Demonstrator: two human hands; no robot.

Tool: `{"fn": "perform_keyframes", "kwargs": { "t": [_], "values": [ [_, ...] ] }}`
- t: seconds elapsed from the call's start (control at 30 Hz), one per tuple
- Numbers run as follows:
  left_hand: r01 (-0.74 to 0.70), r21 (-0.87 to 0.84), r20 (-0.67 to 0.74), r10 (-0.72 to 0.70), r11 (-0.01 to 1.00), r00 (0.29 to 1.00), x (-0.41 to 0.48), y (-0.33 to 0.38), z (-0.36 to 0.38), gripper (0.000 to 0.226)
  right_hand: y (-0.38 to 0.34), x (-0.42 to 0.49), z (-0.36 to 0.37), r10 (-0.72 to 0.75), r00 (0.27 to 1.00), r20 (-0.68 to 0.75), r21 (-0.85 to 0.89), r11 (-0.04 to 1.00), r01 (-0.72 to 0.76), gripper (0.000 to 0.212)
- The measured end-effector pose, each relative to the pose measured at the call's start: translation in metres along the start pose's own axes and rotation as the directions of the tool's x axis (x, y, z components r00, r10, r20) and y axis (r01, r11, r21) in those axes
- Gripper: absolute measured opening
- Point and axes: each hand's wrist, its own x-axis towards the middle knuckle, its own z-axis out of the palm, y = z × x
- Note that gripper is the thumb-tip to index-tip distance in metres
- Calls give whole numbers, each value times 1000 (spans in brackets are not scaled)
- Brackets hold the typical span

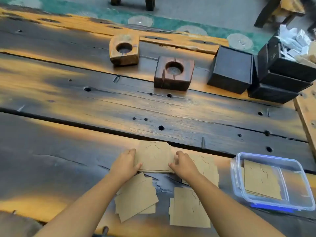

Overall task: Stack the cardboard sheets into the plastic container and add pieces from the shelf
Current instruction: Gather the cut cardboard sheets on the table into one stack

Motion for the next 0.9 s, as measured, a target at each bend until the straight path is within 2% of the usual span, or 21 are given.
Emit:
{"fn": "perform_keyframes", "kwargs": {
  "t": [0.13,0.33,0.53,0.7,0.9],
  "values": [
    [177,-200,47,-171,964,984,8,-1,7,32,0,12,2,116,992,46,41,992,-117,47],
    [281,-286,69,-272,916,960,25,-2,15,26,-3,32,4,192,981,16,72,979,-193,44],
    [296,-303,110,-275,906,955,41,3,15,26,-7,46,6,222,975,23,125,967,-223,48],
    [228,-178,153,-202,957,967,47,12,16,25,-10,51,11,243,969,39,129,961,-246,51],
    [326,-292,242,-260,899,935,52,24,13,31,-9,55,11,248,968,30,115,961,-250,50]
  ]
}}
